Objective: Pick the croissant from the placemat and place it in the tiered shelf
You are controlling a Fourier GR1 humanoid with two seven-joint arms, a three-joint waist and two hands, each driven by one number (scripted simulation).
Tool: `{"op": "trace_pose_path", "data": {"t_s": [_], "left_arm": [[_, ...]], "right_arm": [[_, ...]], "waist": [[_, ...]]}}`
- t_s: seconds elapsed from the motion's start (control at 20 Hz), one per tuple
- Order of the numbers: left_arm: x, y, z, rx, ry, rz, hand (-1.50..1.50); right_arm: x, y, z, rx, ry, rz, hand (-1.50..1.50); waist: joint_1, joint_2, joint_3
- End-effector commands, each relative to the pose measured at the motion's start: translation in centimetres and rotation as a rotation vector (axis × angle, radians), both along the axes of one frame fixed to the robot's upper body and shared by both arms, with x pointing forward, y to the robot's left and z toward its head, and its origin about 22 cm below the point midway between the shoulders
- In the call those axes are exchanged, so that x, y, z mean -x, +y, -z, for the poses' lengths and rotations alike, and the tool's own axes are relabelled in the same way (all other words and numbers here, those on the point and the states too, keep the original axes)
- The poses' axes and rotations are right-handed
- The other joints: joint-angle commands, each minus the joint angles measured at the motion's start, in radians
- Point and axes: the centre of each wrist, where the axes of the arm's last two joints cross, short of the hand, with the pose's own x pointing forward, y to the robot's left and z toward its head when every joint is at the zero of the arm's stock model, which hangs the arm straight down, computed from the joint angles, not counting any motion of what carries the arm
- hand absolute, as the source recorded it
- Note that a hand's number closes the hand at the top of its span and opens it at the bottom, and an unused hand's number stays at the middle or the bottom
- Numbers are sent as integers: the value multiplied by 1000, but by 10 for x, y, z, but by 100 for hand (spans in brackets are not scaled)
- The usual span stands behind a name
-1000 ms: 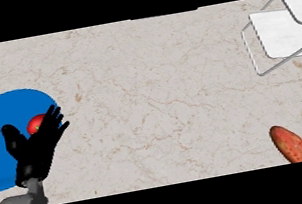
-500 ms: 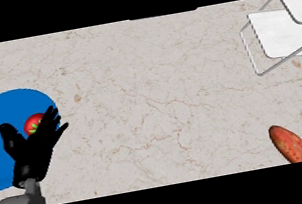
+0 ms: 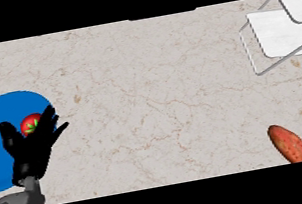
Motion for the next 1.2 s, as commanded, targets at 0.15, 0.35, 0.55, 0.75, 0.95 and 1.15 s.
{"op": "trace_pose_path", "data": {"t_s": [0.15,0.35,0.55,0.75,0.95,1.15], "left_arm": [[4,2,15,7,39,13,0],[-12,-13,0,4,36,17,0],[13,-6,1,-13,34,16,0],[9,-14,8,-1,15,23,0],[2,-5,8,7,18,16,0],[4,-20,18,13,30,25,0]], "right_arm": [[7,-14,-16,-280,-74,-27,-150],[16,-29,-24,-400,-156,53,-150],[34,-41,-50,-407,-229,202,-150],[73,-90,-48,-425,-261,341,-150],[96,-117,-40,-522,-299,403,-150],[141,-149,-51,-553,-290,375,-150]], "waist": [[-7,3,-6],[2,9,-5],[16,5,-5],[9,11,-4],[8,15,-3],[0,15,-3]]}}
